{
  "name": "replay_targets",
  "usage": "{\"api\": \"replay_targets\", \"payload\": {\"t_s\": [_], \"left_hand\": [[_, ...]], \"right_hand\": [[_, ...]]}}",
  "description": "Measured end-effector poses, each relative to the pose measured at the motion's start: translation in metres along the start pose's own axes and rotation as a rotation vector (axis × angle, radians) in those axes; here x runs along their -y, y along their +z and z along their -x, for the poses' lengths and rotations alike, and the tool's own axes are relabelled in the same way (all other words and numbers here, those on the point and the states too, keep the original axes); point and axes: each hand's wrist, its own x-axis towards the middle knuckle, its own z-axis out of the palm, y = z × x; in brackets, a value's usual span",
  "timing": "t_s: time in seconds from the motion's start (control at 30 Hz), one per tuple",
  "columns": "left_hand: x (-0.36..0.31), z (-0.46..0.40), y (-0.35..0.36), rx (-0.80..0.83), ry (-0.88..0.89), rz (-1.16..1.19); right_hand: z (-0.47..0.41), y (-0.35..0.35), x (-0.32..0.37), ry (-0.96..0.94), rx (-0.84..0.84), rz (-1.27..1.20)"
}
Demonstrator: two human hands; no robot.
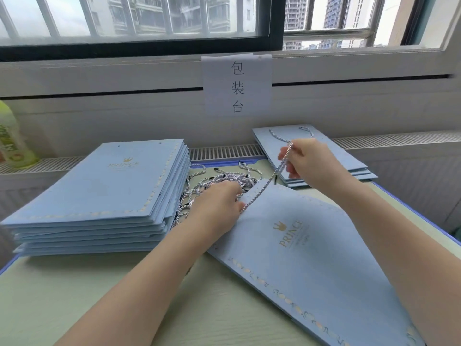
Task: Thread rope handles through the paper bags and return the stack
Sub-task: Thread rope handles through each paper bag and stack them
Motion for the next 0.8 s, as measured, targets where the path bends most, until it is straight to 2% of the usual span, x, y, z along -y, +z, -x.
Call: {"api": "replay_targets", "payload": {"t_s": [0.1, 0.17, 0.3, 0.43, 0.53, 0.67, 0.8], "left_hand": [[-0.001, -0.001, 0.006, -0.012, 0.047, 0.072], [0.0, -0.002, 0.009, -0.023, 0.077, 0.095], [0.003, -0.004, 0.012, -0.041, 0.08, 0.097], [0.002, -0.005, 0.012, -0.061, 0.069, 0.098], [0.002, -0.005, 0.011, -0.051, 0.03, 0.112], [0.0, -0.004, 0.01, -0.034, 0.009, 0.119], [-0.001, -0.003, 0.009, -0.026, -0.005, 0.166]], "right_hand": [[0.008, 0.006, 0.002, -0.044, 0.288, 0.124], [0.011, 0.008, 0.001, -0.072, 0.413, 0.249], [0.01, 0.013, 0.003, -0.039, 0.373, 0.251], [0.014, 0.027, 0.007, -0.047, 0.463, 0.277], [0.016, 0.034, 0.01, -0.043, 0.442, 0.26], [0.019, 0.039, 0.008, -0.131, 0.416, 0.253], [0.02, 0.039, 0.004, -0.124, 0.448, 0.232]]}}
